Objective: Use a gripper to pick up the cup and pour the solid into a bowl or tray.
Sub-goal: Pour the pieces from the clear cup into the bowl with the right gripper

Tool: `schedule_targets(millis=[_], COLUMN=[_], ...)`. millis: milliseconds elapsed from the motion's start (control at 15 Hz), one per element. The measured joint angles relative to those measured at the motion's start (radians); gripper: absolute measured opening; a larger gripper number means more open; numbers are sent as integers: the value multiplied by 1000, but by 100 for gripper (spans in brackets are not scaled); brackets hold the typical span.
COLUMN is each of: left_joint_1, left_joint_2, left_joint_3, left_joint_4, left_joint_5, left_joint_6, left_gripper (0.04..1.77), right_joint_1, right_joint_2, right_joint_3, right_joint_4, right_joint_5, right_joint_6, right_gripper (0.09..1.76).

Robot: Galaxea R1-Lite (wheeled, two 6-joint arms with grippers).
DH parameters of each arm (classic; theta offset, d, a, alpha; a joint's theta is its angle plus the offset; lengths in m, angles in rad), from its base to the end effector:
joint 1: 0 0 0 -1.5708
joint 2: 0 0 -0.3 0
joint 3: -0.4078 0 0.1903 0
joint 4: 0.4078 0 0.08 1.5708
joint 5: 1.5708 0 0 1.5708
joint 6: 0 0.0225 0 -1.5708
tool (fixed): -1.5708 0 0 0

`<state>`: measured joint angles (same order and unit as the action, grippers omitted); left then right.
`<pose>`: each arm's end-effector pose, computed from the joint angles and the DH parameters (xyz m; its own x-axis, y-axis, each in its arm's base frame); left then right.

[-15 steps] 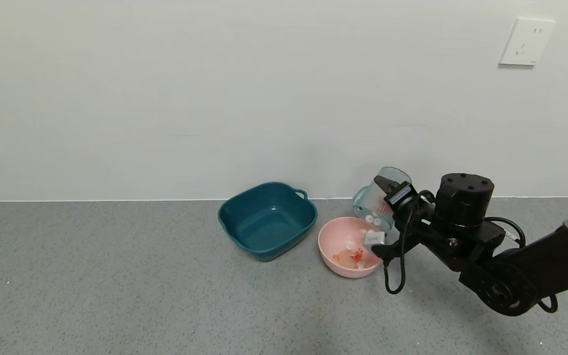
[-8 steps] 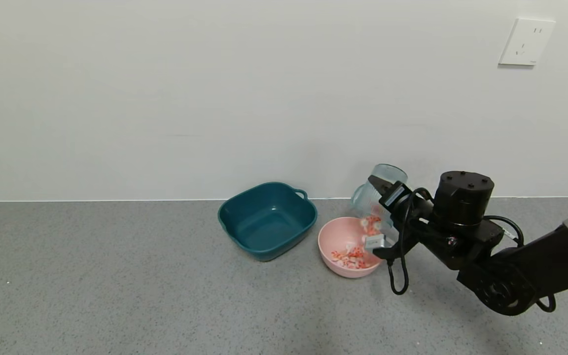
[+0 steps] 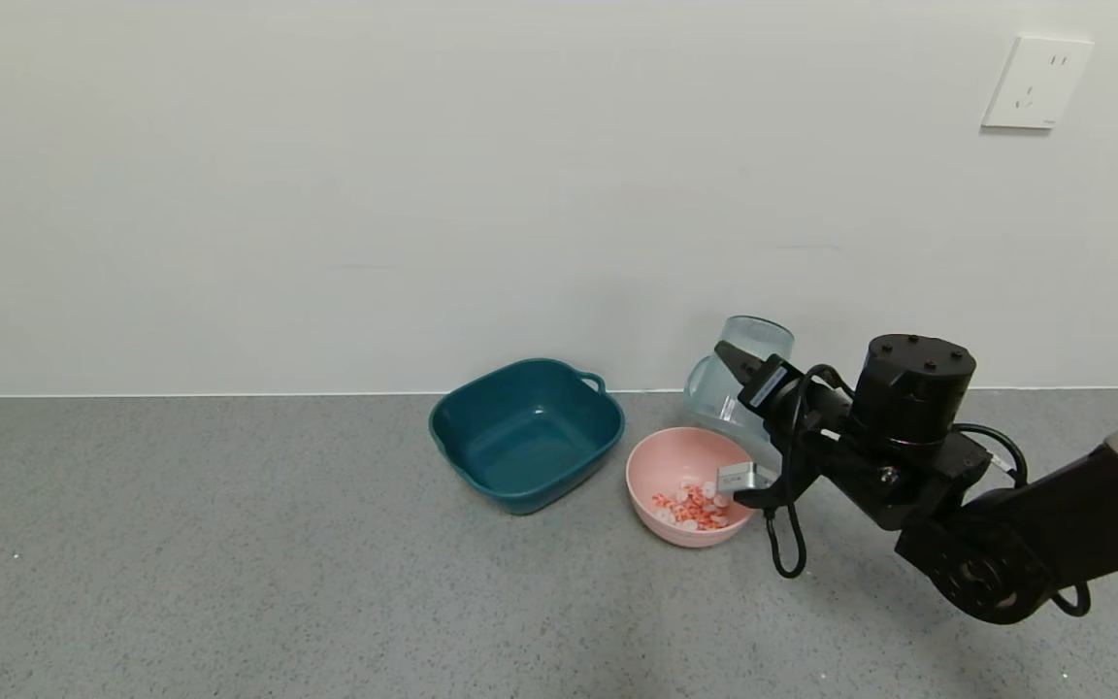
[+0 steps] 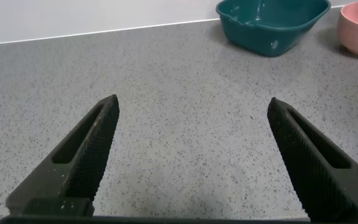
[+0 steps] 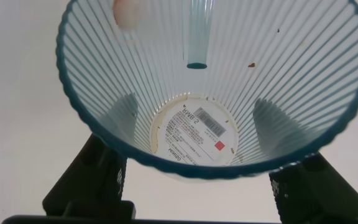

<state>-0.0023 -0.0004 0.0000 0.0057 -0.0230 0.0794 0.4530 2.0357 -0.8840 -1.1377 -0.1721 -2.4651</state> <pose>-0.0228 -0.0005 0.0749 0.9997 -0.0253 -0.0053 0.0256 0.9965 0.0792 0.3404 0.1614 0.1379 0.9607 0.2772 -0.0138 0.2083 -0.7530 -0.6241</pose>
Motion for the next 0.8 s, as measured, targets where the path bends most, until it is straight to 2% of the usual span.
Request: schedule_targets(millis=[333,800], left_joint_1=[-1,0], left_joint_2=[0,0], left_joint_3=[0,0], left_joint_4=[0,0], left_joint_5=[0,0], left_joint_6=[0,0], left_gripper=[172,172], right_joint_1=[6,7], right_joint_2=[0,-21], right_joint_3=[4,13], right_joint_4=[3,7], right_joint_5=[-1,-14], right_joint_6=[28,218], right_gripper=[131,131])
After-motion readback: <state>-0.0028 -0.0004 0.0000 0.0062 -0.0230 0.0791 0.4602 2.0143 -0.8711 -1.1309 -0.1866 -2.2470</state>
